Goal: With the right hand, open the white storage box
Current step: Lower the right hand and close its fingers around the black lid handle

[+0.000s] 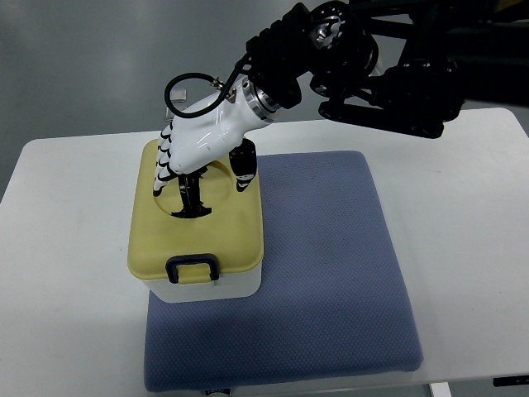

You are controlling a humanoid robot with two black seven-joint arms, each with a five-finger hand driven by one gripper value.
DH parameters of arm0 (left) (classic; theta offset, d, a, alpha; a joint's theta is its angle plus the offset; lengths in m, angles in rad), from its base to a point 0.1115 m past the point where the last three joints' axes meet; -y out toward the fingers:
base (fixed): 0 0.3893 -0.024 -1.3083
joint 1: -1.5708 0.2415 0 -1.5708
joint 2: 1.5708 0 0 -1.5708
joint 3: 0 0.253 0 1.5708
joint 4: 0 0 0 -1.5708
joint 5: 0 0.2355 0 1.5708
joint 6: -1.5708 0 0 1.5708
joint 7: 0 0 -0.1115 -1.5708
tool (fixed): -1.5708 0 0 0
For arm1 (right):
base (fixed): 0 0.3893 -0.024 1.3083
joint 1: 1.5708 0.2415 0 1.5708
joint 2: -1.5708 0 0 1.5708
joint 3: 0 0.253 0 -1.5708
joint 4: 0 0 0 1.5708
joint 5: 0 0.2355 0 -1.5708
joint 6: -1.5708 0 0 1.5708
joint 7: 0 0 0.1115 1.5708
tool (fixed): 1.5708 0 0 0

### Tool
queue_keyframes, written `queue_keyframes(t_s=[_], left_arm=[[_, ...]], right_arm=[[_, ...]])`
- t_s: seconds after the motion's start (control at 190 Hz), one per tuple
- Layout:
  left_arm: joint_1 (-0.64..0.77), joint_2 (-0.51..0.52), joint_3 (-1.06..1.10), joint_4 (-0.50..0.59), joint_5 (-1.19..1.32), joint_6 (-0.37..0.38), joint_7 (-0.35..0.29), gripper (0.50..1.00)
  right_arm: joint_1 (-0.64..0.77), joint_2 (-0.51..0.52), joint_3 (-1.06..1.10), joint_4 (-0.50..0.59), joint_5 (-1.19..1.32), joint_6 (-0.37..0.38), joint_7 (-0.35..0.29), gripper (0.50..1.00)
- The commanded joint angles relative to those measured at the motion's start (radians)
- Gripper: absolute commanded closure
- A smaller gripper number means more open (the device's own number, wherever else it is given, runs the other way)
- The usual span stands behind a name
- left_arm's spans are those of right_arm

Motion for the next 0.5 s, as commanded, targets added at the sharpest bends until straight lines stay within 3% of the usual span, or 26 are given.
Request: queue_keyframes(t_s=[0.0,0.352,0.494], left_arm=[[0.0,0.0,0.0,-0.001,0.0,0.0,0.0,0.5],[0.0,0.0,0.0,0.001,0.0,0.0,0.0,0.5],[0.0,0.0,0.0,-0.001,0.0,0.0,0.0,0.5]], right_arm=[[-0.004,0.001,0.0,-0.012,-0.002,-0.014,0.0,0.638],[-0.029,0.028,-0.001,-0.029,-0.005,-0.039,0.0,0.709],[-0.035,0.031,-0.001,-0.041,-0.005,-0.045,0.0,0.801]])
